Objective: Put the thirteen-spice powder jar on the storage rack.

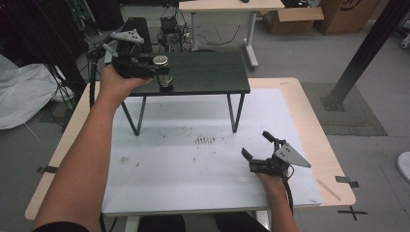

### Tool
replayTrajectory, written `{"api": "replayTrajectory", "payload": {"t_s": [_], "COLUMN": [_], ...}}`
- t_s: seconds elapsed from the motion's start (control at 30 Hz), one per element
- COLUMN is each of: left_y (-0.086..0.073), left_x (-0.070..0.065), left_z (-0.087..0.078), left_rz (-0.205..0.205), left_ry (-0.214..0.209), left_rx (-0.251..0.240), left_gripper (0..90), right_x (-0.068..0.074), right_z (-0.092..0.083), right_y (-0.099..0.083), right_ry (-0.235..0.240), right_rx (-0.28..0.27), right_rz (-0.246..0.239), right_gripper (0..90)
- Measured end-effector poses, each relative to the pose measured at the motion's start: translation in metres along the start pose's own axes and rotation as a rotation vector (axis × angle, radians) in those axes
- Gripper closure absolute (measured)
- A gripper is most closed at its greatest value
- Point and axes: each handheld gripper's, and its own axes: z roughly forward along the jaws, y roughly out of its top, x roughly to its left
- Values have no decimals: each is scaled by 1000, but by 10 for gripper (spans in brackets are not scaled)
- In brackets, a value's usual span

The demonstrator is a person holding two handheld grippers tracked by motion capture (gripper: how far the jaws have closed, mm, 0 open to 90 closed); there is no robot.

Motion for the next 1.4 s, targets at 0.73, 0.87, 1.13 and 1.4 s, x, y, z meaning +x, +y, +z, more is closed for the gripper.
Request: {"api": "replayTrajectory", "payload": {"t_s": [0.73, 0.87, 1.13, 1.4], "left_y": [-8, -10, -9, -7], "left_x": [2, 1, 0, -2], "left_z": [7, 8, 5, 0], "left_rz": [-1, 1, -5, -43], "left_ry": [16, 26, 29, 28], "left_rx": [2, 1, -29, -90], "left_gripper": [486, 443, 344, 272], "right_x": [0, 0, 0, 0], "right_z": [0, 0, 0, -1], "right_y": [0, 0, 0, 0], "right_ry": [-2, -2, -3, -5], "right_rx": [0, -1, -2, -8], "right_rz": [-1, -3, -2, 0], "right_gripper": [0, 0, 0, 0]}}
